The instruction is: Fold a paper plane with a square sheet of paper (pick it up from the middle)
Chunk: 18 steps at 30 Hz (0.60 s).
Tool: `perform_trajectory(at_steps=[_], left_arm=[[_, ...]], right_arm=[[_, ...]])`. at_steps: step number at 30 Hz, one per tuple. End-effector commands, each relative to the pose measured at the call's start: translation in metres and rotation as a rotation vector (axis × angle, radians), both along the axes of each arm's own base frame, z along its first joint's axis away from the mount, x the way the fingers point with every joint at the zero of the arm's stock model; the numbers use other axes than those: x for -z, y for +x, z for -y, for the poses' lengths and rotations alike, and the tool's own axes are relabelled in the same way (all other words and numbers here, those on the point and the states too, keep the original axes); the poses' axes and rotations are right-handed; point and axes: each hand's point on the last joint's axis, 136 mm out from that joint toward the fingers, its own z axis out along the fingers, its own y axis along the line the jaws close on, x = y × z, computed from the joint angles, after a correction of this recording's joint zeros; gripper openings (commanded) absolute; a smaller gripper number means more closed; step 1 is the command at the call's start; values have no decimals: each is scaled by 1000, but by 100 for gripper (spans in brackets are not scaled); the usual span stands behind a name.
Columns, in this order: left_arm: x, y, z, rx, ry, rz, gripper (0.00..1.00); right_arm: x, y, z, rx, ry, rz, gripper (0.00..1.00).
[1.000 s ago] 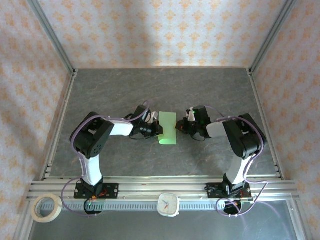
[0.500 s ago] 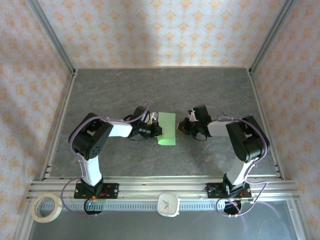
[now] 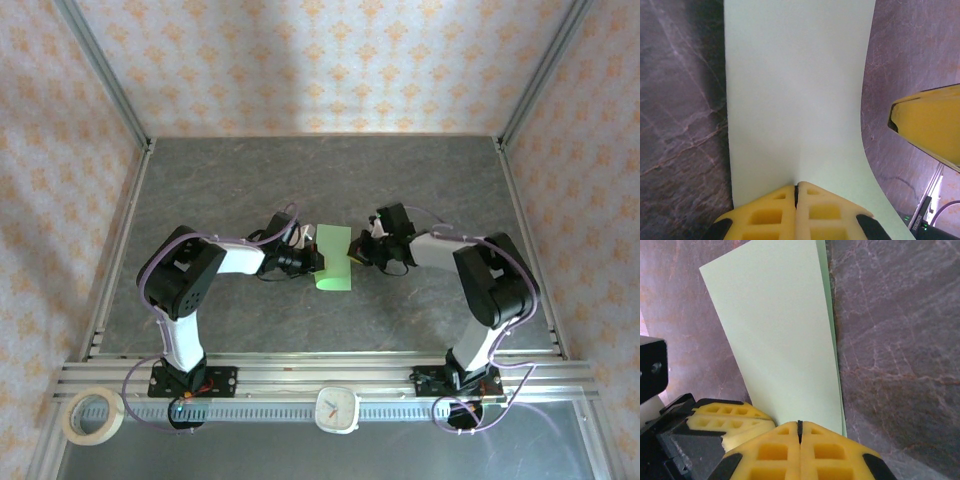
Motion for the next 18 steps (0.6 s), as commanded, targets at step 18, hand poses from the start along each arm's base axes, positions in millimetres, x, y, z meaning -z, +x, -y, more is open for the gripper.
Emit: perform_trajectory(at_steps=[18], left_arm=[[-45, 9, 10, 0, -33, 65, 7]], right_arm=[[77, -34, 29, -22, -256, -185, 0]])
